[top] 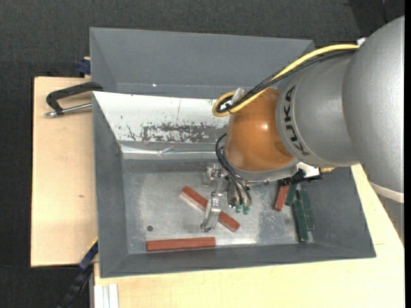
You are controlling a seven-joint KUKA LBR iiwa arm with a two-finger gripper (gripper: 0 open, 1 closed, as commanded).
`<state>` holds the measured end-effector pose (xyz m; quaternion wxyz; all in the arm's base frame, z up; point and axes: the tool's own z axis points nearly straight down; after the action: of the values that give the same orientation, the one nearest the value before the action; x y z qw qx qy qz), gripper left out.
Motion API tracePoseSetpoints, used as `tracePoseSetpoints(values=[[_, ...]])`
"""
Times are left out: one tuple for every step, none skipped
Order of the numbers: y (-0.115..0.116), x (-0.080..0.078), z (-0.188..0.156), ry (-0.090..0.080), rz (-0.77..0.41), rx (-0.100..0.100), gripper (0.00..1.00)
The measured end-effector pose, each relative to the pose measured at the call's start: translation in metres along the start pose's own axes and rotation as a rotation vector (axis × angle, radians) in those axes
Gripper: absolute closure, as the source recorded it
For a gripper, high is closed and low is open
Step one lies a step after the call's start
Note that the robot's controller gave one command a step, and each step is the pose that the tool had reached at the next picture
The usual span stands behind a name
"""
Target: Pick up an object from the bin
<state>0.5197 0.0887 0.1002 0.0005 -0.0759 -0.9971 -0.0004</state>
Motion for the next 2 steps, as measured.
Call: tracePoseSetpoints(values=[[0.0115, 0.0064, 0.0286, 0.000, 0.012, 0.000, 0.00], [0.0041, 0.0133, 0.0299, 0.001, 0.137, 0.000, 1.00]])
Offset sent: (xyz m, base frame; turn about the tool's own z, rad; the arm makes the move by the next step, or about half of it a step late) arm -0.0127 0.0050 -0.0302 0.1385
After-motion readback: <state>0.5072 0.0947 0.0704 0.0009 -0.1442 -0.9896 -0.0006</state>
